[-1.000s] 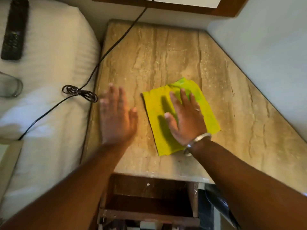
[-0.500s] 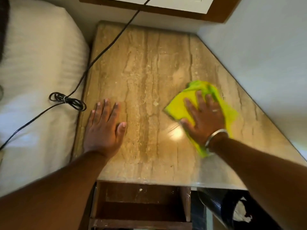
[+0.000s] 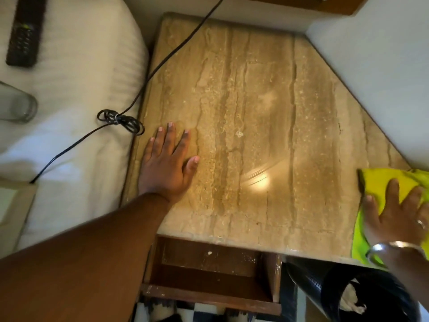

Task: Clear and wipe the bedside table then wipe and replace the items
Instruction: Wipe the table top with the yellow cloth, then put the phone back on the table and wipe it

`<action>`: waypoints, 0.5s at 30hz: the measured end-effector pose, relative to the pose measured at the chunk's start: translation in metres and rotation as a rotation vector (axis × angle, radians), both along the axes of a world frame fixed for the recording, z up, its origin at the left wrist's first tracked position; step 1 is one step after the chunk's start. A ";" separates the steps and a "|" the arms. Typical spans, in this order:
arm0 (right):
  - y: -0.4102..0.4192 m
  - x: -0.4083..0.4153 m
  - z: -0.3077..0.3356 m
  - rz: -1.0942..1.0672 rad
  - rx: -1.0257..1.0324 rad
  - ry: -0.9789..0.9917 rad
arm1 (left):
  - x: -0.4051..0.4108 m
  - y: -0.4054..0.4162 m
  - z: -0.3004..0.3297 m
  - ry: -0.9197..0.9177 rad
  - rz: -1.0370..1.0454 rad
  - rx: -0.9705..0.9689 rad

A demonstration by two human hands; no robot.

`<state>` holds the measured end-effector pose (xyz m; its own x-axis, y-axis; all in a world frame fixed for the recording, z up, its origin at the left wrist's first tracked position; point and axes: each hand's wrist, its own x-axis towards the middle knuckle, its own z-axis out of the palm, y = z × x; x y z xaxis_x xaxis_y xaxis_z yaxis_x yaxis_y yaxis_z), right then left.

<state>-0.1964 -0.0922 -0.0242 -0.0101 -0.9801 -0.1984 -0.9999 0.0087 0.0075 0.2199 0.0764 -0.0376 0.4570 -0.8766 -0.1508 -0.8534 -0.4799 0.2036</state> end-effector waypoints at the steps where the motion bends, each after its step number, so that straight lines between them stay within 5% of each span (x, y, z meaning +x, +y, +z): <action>1: -0.004 0.013 -0.003 -0.027 -0.026 0.003 | 0.000 0.000 0.000 0.001 0.000 -0.003; 8: -0.018 0.051 0.009 -0.188 0.036 0.032 | -0.001 -0.001 0.003 0.020 -0.009 0.042; 15: 0.083 0.213 0.070 0.310 0.019 -0.154 | 0.026 0.035 0.062 0.207 -0.172 0.121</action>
<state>0.0167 -0.0087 0.0456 0.3189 -0.9280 -0.1926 -0.9444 -0.2941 -0.1468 0.2459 0.1115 0.0243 0.2523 -0.9084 -0.3334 -0.8707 -0.3635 0.3314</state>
